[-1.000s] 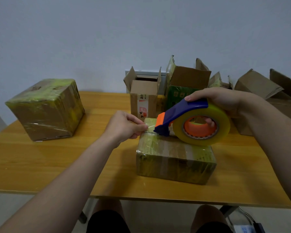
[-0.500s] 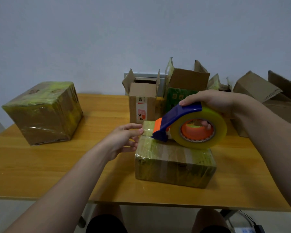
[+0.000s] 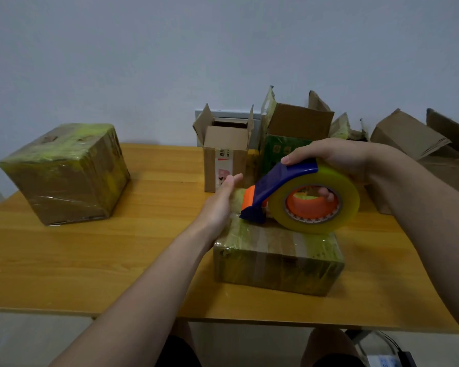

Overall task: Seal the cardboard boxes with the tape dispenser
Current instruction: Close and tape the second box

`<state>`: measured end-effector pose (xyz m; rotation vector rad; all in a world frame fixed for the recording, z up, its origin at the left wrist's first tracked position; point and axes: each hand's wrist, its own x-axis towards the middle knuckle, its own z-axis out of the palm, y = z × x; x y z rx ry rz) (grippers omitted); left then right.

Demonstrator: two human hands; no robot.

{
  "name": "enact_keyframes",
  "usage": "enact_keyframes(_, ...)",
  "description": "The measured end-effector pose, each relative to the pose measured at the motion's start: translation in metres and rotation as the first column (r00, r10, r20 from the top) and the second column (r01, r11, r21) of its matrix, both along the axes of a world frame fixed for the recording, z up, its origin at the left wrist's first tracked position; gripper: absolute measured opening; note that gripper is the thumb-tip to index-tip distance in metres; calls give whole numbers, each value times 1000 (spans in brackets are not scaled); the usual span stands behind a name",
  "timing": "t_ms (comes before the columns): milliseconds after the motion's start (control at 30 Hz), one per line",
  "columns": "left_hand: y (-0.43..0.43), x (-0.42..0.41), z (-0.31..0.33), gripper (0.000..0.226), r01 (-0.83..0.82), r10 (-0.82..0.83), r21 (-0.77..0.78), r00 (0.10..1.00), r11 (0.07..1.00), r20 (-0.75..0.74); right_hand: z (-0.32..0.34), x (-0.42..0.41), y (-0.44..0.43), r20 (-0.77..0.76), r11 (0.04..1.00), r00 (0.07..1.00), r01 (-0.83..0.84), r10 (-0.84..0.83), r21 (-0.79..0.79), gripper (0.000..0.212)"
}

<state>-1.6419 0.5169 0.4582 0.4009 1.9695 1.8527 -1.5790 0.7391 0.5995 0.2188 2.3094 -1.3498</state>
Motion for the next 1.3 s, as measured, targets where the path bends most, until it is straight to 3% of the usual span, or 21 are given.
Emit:
enact_keyframes(67, -6, -2, -6, 41, 25, -32, 73, 995, 997, 94, -1, -1, 2, -10, 1000, 1000, 7, -7, -9, 75)
enact_keyframes(167, -11, -5, -9, 35, 78, -80, 43, 995, 996, 65, -2, -3, 1, -3, 1000, 1000, 0, 0, -14, 71)
enact_keyframes(367, -14, -7, -1, 31, 156, -189, -211, 971, 965, -145, 0, 4, 13, 39, 1000, 999, -10, 11, -26, 70)
enact_keyframes(500, -16, -8, 5, 33, 181, -265, -338, 939, 924, -221, 1, 11, 25, 110, 991, 994, -7, 22, -135, 73)
enact_keyframes(667, -15, -10, 8, 37, 208, -301, -373, 931, 904, -209, 4, 12, 29, 131, 977, 984, -93, 120, -194, 83)
enact_keyframes(800, -17, -13, 6, 38, 226, -317, -382, 929, 896, -192, 9, 23, 51, 110, 976, 989, -79, 103, -203, 67)
enact_keyframes(900, -17, -13, 9, 39, 238, -333, -399, 924, 886, -188, 11, 34, 70, 119, 980, 991, -40, 64, -196, 66)
enact_keyframes(1000, -14, -14, 17, 41, 142, -362, -574, 886, 807, -289, 3, 40, 72, 108, 973, 993, -30, 56, -228, 65)
enact_keyframes(1067, -9, -7, 27, 44, -104, -402, -728, 777, 678, -485, -2, 39, 70, 94, 968, 994, -28, 53, -251, 58)
enact_keyframes(1100, -6, -1, 31, 47, -176, -418, -719, 712, 672, -564, -3, 39, 69, 92, 966, 994, -31, 57, -257, 54)
enact_keyframes(1133, -4, 5, 33, 53, -146, -449, -702, 674, 698, -586, -4, 39, 68, 94, 965, 994, -32, 59, -262, 50)
enact_keyframes(1200, -2, 15, 33, 73, 49, -567, -712, 644, 701, -514, -3, 40, 68, 100, 963, 993, -27, 56, -267, 45)
enact_keyframes(1300, -4, 18, 26, 129, 52, -721, -844, 550, 533, -422, -2, 41, 64, 99, 971, 994, -28, 53, -239, 47)
